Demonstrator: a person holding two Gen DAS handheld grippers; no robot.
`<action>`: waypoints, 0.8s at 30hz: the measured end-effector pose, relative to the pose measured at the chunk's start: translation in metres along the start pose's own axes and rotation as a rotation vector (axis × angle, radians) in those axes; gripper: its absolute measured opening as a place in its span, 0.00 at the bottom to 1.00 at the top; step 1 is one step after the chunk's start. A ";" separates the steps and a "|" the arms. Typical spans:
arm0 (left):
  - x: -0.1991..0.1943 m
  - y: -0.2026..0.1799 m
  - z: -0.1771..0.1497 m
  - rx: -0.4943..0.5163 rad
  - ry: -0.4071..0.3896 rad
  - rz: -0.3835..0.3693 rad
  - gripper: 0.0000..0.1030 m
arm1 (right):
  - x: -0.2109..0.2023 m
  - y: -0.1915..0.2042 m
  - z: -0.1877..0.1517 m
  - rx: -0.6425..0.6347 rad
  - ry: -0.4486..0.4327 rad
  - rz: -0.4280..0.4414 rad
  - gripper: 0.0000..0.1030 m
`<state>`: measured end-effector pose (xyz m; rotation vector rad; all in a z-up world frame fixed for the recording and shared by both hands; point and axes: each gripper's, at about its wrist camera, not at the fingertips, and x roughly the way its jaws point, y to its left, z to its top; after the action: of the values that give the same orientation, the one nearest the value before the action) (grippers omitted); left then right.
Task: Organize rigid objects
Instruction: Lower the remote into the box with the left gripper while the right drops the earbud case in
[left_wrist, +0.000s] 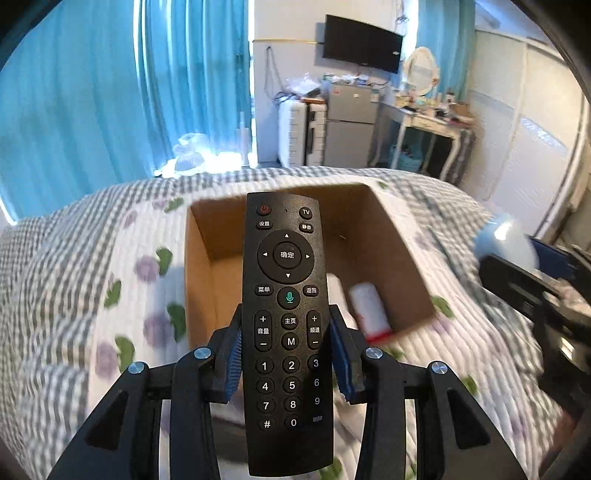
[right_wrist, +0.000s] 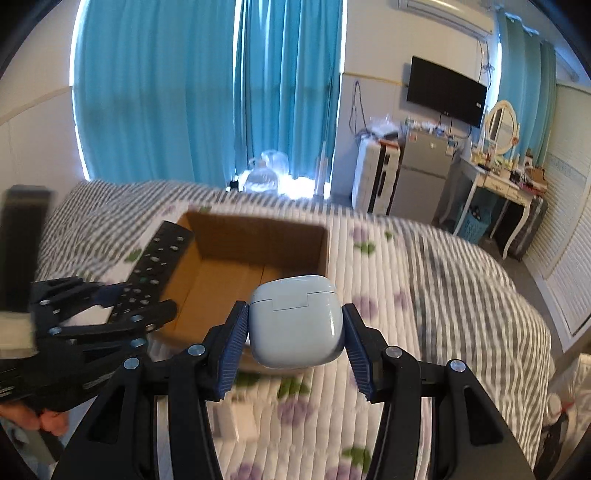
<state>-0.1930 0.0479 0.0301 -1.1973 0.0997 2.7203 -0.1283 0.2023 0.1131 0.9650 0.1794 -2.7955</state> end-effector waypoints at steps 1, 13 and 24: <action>0.009 0.001 0.006 -0.005 0.007 0.005 0.40 | 0.004 0.000 0.005 -0.002 -0.004 0.001 0.49; 0.067 0.007 0.011 -0.080 0.025 -0.003 0.47 | 0.066 -0.013 0.000 0.028 0.059 0.019 0.49; 0.032 0.014 0.020 -0.040 -0.035 0.008 0.51 | 0.074 -0.023 0.008 0.046 0.052 0.026 0.49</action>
<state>-0.2307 0.0409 0.0199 -1.1617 0.0462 2.7607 -0.1947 0.2139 0.0745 1.0432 0.1100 -2.7645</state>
